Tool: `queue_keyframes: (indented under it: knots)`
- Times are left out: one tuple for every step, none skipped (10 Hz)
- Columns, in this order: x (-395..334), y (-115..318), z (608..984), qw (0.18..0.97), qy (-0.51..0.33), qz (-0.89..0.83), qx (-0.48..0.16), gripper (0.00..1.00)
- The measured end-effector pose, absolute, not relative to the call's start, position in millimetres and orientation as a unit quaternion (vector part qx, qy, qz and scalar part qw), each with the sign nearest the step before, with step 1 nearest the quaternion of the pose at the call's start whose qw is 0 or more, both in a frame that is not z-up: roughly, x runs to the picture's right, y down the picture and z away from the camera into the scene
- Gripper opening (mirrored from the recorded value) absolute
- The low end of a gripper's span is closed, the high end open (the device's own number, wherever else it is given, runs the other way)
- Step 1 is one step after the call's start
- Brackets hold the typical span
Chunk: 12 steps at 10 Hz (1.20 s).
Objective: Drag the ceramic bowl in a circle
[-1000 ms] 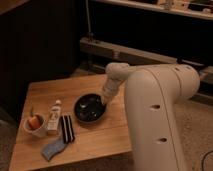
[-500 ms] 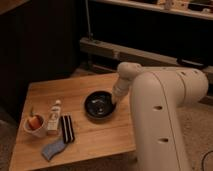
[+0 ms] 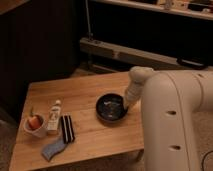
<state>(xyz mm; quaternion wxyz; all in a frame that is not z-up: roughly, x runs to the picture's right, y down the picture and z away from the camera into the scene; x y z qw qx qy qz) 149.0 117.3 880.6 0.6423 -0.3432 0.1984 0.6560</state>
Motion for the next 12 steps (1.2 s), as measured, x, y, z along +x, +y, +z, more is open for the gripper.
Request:
queue_keyframes:
  knots:
    - [156,123,869,0.643,0.201,0.656,-0.339,0.14]
    - [161,132,850,0.647,0.201,0.655,-0.335,0.14]
    - [159,137,839,0.651,0.200,0.652,-0.334,0.14]
    - [153,139,832,0.658,0.196,0.646,-0.333,0.14]
    - [145,143,822,0.667,0.192,0.637,-0.335,0.14]
    - [138,144,818,0.677,0.187,0.628,-0.337,0.14]
    - [130,144,815,0.684,0.182,0.620,-0.339,0.14]
    - [117,143,813,0.693,0.176,0.609,-0.343,0.14]
    - [97,139,812,0.705,0.166,0.596,-0.346,0.14]
    - [83,136,811,0.713,0.159,0.587,-0.348,0.14]
    - [69,132,810,0.722,0.150,0.578,-0.350,0.14]
    - [54,128,807,0.731,0.141,0.566,-0.352,0.14]
